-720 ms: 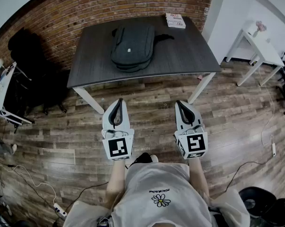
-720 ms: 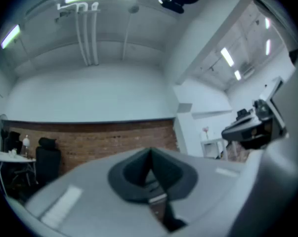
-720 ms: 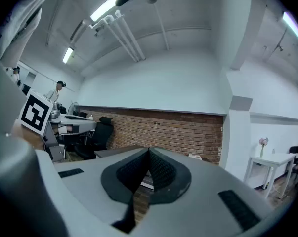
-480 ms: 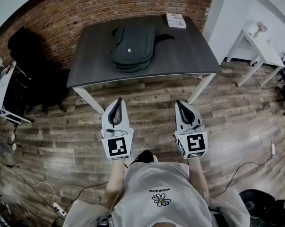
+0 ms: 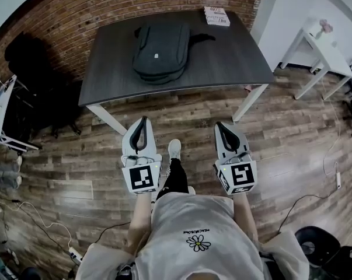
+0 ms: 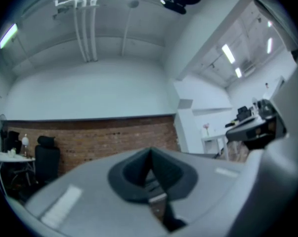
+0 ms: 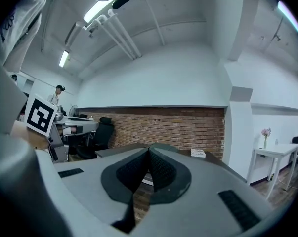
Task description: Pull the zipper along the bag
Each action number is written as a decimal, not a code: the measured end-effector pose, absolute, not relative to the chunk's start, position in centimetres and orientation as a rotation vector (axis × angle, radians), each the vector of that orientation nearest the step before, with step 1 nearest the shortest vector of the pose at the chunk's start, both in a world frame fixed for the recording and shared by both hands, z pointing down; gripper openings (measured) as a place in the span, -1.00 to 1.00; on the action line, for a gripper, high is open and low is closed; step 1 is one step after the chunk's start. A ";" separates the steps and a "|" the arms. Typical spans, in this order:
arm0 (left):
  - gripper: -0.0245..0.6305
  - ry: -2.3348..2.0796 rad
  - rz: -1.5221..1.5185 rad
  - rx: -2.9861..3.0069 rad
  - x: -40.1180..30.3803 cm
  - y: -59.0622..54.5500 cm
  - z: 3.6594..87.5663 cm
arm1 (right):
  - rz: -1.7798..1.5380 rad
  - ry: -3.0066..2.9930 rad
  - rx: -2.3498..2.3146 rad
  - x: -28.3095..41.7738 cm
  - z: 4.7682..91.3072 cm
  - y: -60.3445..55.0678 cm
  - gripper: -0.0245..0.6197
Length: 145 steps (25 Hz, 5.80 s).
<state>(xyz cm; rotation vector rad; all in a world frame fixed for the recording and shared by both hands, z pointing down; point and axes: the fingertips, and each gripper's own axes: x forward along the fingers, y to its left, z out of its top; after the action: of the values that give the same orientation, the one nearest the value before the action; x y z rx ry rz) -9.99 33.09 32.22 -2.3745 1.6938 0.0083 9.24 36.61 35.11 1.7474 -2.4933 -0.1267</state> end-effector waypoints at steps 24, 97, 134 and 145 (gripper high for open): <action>-0.93 1.633 -0.013 -2.433 -10.3 -0.7 31.3 | -0.182 -2.423 1.758 8.1 32.2 3.2 -0.92; -0.93 2.227 -0.737 -2.534 -8.2 -12.8 50.0 | -0.276 -2.189 0.465 5.8 47.9 -30.1 -0.93; -0.93 1.518 -1.022 -2.629 -3.9 -32.2 49.8 | 0.233 -2.043 0.798 14.8 49.5 -20.0 -0.93; -0.28 1.833 -0.228 -2.669 -1.4 -18.5 41.3 | 0.271 -2.062 0.865 15.2 49.3 -20.2 -0.92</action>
<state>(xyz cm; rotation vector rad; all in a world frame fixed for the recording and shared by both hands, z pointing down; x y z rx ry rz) -1.40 -18.49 41.30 -2.6689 1.8328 -0.2276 15.23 -20.15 49.35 0.8655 -2.0619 0.2710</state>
